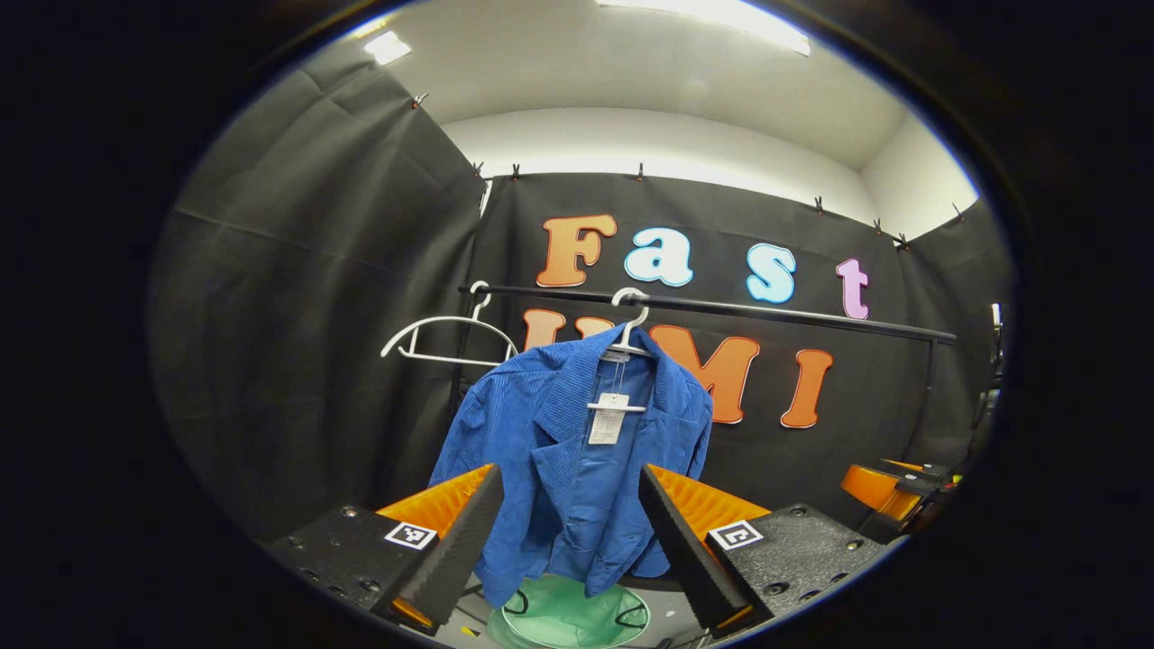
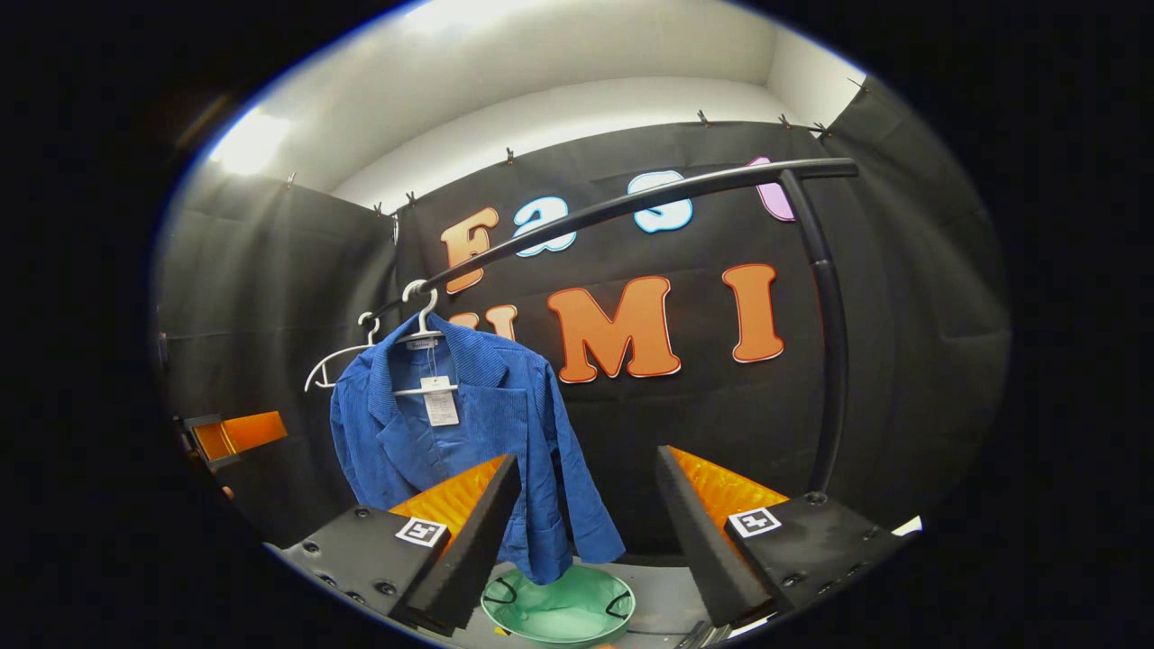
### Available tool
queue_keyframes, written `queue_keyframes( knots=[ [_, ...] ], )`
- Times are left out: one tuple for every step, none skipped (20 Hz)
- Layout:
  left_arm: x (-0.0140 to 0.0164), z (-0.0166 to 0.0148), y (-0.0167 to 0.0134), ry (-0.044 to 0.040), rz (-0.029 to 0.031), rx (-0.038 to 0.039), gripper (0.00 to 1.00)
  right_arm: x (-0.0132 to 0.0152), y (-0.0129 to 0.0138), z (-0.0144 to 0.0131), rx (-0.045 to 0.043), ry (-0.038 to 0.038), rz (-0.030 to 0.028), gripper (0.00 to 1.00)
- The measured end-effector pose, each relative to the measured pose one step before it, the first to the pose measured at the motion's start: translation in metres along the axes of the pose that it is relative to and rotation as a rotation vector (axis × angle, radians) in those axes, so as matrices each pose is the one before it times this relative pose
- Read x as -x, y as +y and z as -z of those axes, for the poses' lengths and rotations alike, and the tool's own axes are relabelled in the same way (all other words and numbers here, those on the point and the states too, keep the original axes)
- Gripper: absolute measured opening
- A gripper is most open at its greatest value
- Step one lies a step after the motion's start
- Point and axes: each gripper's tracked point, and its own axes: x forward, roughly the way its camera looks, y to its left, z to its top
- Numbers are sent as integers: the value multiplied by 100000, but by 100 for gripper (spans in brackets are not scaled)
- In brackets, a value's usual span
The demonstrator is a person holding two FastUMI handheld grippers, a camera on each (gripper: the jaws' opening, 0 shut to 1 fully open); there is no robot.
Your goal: Grasp the clothes on the hanger with both hands and then place them into the laundry hamper below.
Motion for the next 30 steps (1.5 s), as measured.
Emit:
queue_keyframes(
  knots=[
    [-558, 47, 222, 198, 270, 9, 92, -361, 581, 144, 235, 539, -265, 98],
    [-648, 92, 189, 432, 559, 193, 92, -588, 573, 128, 200, 193, -200, 98],
    [-693, 167, 98, 519, 996, 191, 92, -489, 524, 78, -27, 120, -10, 98],
    [-701, 196, 122, 739, 890, 225, 92, -655, 598, 157, -369, 364, 24, 98],
    [-701, 215, 201, 786, 998, 192, 95, -596, 833, 105, -782, 472, -512, 98],
    [-794, 156, 170, 603, 861, 169, 92, -809, 888, 149, -1010, 475, -902, 98],
    [-734, 283, 231, 815, 733, 90, 92, -979, 862, 199, -945, 476, -756, 98],
    [-874, 271, 167, 1106, 1183, -21, 92, -1046, 715, 211, -791, 538, -439, 98],
    [-832, 399, 158, 1199, 1199, 106, 92, -956, 587, 123, -649, 447, -227, 98],
    [-817, 247, 129, 1197, 1222, 333, 92, -946, 599, 221, -521, 354, -182, 98],
    [-922, 283, 197, 980, 1060, 606, 95, -1020, 700, 228, -334, 284, -328, 98],
    [-843, 208, 157, 784, 1139, 845, 92, -1042, 588, 223, -132, 231, -161, 98],
    [-913, 226, 243, 623, 1315, 778, 92, -949, 501, 254, 105, 304, -14, 89],
    [-753, 209, 207, 628, 1053, 474, 92, -1062, 444, 282, 237, 334, 172, 98],
    [-785, 180, 276, 545, 695, 104, 95, -1077, 330, 346, 211, 292, 437, 98],
    [-709, 156, 261, 447, 676, -172, 95, -934, 279, 214, 69, 268, 344, 98],
    [-805, 234, 243, 480, 726, -217, 95, -996, 360, 192, 60, 132, 229, 98],
    [-690, 207, 160, 470, 829, -176, 95, -875, 193, 288, 142, 72, 434, 89],
    [-595, 270, 185, 551, 553, -187, 95, -1002, 222, 221, 314, -186, 680, 98],
    [-586, 249, 120, 802, 736, -89, 95, -793, 92, 244, 489, -51, 791, 98],
    [-566, 387, 0, 929, 870, 157, 92, -697, 55, 185, 547, -256, 978, 98],
    [-567, 291, 20, 1003, 924, 351, 95, -745, 117, 185, 423, -253, 810, 98],
    [-629, 329, 223, 942, 655, 392, 95, -738, 174, 133, 295, -250, 420, 98],
    [-472, 274, 76, 1073, 276, 330, 95, -647, 243, 230, 341, -71, 55, 98],
    [-410, 301, 118, 908, 12, 125, 95, -616, 231, 145, 372, -77, -107, 98],
    [-427, 141, 164, 487, -115, -68, 95, -681, 224, 67, 365, -96, -330, 98],
    [-399, 139, 172, 294, -235, -246, 96, -640, 356, 2, 212, -552, -1125, 98],
    [-360, 71, 126, 288, -323, -287, 97, -561, 252, 21, 261, -474, -894, 98],
    [-333, 130, 92, 216, -583, -285, 99, -535, 173, -11, 231, -312, -537, 98],
    [-297, 7, 91, -99, -744, -110, 95, -640, -4, 108, 228, 0, 45, 98]
  ],
)
